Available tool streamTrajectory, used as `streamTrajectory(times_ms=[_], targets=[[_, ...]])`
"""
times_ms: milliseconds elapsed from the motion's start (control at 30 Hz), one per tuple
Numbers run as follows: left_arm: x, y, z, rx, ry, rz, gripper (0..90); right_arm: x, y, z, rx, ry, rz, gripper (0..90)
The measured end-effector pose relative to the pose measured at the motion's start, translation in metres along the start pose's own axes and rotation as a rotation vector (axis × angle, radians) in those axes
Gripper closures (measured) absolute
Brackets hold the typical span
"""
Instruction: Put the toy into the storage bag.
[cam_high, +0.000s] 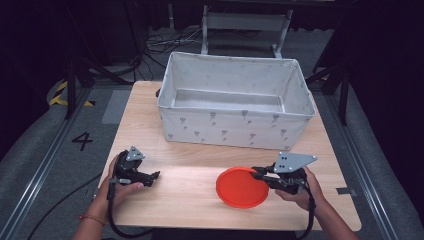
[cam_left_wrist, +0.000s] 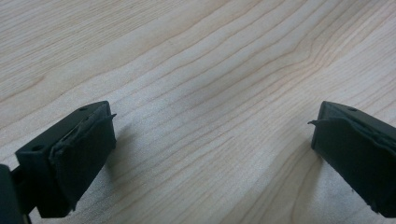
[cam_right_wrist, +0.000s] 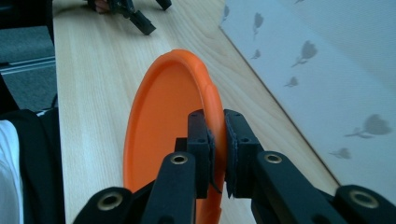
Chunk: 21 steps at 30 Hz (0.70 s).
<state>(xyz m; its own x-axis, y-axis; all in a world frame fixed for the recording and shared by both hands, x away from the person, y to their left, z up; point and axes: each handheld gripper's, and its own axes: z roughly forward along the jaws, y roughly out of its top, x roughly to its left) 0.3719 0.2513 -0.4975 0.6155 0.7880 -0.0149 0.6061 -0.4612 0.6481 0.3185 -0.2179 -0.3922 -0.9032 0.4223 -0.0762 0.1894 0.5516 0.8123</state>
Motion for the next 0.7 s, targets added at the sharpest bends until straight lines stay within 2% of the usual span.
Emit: streamTrajectory(times_ms=[100, 400, 700], targets=[[0.0, 0.0, 0.0, 0.0, 0.0, -0.001, 0.1, -0.001, 0.001, -0.006, 0.007, -0.015, -0.008, 82.2], [0.0, 0.0, 0.0, 0.0, 0.002, 0.0, 0.2, -0.004, 0.006, -0.039, 0.071, -0.081, -0.067, 82.2], [0.0, 0.0, 0.0, 0.0, 0.001, 0.0, 0.2, -0.013, 0.013, -0.071, 0.052, -0.111, -0.056, 82.2]])
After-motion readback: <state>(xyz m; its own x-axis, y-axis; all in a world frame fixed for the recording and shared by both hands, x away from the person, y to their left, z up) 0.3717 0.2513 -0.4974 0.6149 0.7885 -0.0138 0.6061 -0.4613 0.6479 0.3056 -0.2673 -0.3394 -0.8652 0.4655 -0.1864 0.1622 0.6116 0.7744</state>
